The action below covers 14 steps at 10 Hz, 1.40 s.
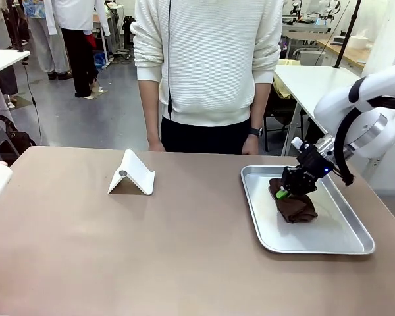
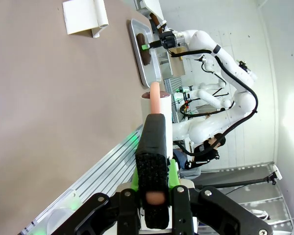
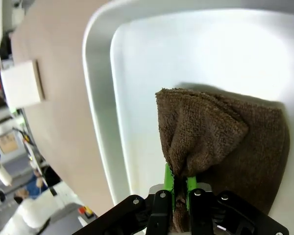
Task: Clean the surface of the table.
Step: Clean the area not pointed to by the person.
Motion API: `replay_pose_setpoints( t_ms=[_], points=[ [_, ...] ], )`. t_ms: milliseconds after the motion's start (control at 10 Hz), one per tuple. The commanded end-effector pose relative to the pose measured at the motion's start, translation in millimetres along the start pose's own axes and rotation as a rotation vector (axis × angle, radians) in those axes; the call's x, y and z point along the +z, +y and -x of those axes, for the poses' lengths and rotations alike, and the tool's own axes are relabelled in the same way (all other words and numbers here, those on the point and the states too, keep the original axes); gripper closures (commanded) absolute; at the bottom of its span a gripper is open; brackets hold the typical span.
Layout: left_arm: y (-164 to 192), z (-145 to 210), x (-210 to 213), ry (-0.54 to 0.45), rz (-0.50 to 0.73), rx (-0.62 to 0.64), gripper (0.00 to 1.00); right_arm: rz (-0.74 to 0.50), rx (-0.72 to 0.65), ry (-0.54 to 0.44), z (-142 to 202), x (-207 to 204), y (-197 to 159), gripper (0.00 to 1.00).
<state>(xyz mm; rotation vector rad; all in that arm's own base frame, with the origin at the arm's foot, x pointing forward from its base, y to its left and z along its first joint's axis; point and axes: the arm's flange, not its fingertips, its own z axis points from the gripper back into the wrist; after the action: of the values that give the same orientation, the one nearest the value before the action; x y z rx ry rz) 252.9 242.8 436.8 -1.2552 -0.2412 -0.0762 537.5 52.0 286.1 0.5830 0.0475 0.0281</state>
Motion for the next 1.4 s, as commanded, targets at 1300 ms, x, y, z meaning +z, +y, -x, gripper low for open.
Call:
replay_pose_setpoints(
  t_ms=[1300],
  points=[
    [-3, 2, -2, -0.011, 0.004, -0.01, 0.78, -0.247, -0.457, 0.164, 37, 66, -32, 1.0]
  ],
)
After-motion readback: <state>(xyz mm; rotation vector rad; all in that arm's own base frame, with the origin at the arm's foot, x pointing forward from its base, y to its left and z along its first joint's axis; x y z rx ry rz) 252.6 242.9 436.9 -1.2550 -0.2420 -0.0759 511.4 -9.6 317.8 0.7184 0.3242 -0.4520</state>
